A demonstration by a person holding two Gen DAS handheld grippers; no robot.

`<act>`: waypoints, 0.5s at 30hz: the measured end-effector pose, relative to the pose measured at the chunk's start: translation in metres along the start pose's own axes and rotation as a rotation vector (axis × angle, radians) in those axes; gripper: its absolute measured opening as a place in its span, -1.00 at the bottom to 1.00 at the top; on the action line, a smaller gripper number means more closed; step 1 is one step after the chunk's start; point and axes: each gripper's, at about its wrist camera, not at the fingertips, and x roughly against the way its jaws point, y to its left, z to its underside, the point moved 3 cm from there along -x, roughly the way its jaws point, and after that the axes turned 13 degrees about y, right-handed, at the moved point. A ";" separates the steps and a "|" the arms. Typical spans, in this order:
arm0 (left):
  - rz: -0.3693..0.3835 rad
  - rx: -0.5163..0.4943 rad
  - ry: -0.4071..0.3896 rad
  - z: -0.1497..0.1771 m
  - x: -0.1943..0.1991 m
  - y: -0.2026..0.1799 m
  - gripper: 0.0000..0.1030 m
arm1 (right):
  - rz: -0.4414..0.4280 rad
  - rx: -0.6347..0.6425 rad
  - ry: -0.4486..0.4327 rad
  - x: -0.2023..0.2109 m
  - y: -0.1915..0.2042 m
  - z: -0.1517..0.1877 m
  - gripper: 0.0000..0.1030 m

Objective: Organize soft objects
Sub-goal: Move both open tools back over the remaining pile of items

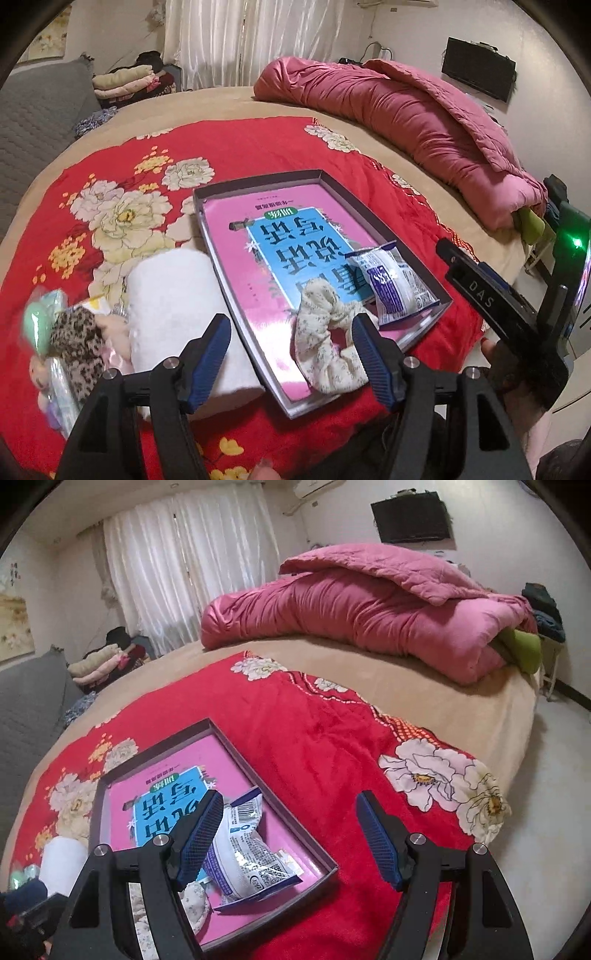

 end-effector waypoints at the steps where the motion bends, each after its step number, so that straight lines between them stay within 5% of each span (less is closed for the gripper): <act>1: 0.001 0.003 0.002 0.002 0.000 0.000 0.31 | -0.006 0.007 0.000 0.003 0.003 0.001 0.47; 15: -0.003 0.087 -0.051 0.040 0.042 0.043 0.31 | -0.146 0.166 -0.040 0.066 0.072 0.019 0.47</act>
